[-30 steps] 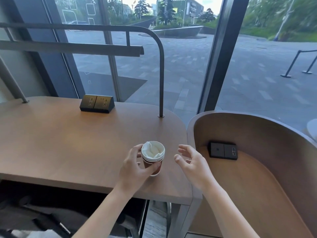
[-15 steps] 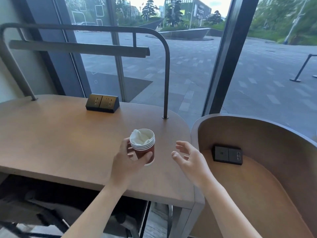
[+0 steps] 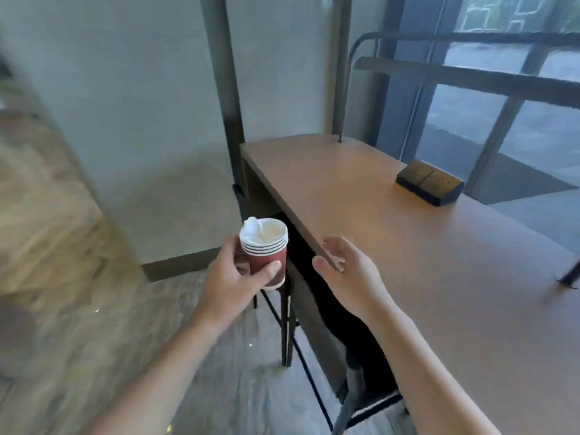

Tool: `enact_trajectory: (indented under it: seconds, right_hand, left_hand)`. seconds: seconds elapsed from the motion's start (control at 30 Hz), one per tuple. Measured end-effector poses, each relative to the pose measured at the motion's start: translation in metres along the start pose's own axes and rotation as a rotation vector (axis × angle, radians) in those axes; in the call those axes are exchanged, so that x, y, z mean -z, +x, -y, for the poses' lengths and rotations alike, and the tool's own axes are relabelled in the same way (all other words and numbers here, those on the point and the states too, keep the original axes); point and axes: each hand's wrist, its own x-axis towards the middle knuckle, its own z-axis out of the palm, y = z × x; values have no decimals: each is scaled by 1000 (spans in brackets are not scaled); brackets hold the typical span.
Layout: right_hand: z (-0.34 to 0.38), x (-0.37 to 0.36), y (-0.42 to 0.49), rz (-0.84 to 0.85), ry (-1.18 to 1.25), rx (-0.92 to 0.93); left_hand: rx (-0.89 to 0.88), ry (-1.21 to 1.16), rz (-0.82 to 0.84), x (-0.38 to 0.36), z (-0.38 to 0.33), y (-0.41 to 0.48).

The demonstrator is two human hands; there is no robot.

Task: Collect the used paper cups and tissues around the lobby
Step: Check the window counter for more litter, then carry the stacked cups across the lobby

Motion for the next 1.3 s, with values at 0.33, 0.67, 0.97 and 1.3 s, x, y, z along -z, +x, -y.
enact_trajectory:
  seconds: [0.33,0.67,0.97,1.3]
  right_hand:
    - [201,-190,-56,470,104,482]
    - [335,-342,-183,716,234,686]
    - [368,-373,-189,706,260,688]
    - [350,-414,-96,605,212,550]
  left_hand:
    - [191,224,-615,259,21,-158]
    - [299,222,-905,428,53,-306]
    - [233,193,-907,479,73,-308]
    - [248,198,-723,487,121,-194]
